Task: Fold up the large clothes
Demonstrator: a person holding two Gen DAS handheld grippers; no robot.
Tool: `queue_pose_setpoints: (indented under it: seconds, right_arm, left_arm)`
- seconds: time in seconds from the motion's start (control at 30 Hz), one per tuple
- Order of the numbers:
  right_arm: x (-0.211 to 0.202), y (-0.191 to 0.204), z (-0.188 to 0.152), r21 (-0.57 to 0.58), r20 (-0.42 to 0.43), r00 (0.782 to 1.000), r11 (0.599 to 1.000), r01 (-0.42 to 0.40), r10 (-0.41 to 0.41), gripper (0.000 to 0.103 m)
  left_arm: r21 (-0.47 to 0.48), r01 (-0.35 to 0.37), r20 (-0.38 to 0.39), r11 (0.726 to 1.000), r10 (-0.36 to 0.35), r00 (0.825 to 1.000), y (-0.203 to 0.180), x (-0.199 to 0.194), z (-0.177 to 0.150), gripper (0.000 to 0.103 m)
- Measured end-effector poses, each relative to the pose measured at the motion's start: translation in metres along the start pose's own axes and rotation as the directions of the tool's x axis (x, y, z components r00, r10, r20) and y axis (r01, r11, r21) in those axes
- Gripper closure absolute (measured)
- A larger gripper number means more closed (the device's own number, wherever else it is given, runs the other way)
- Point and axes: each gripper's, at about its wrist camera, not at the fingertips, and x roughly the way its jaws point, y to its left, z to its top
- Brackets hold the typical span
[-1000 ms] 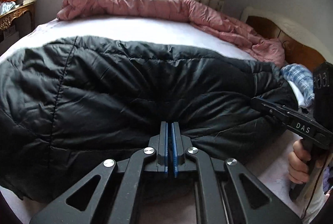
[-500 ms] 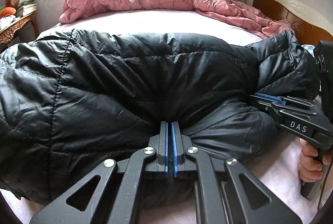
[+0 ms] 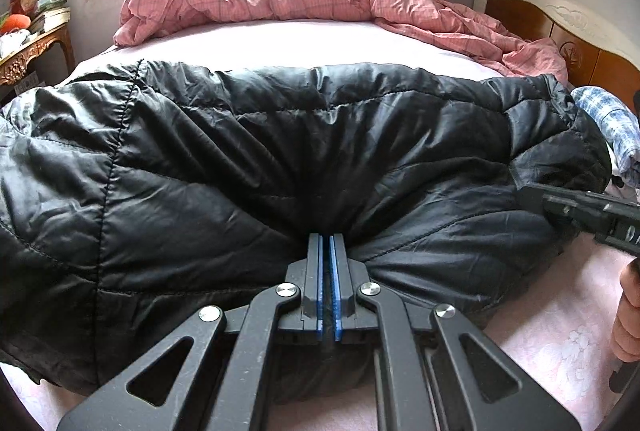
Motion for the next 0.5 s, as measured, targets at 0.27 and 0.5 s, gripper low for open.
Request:
queue_pose_setpoints:
  seconds: [0.27, 0.5]
  right_arm:
    - [0.033, -0.012, -0.009, 0.028, -0.077, 0.997, 1.0, -0.015, 0.017, 0.094]
    - [0.035, 0.001, -0.014, -0.045, -0.038, 0.998, 0.997, 0.056, -0.058, 0.095]
  left_arm:
    - [0.006, -0.007, 0.001, 1.0, 0.007, 1.0, -0.002, -0.001, 0.0, 0.097]
    - [0.004, -0.007, 0.01, 1.0, 0.007, 1.0, -0.001, -0.003, 0.0, 0.097]
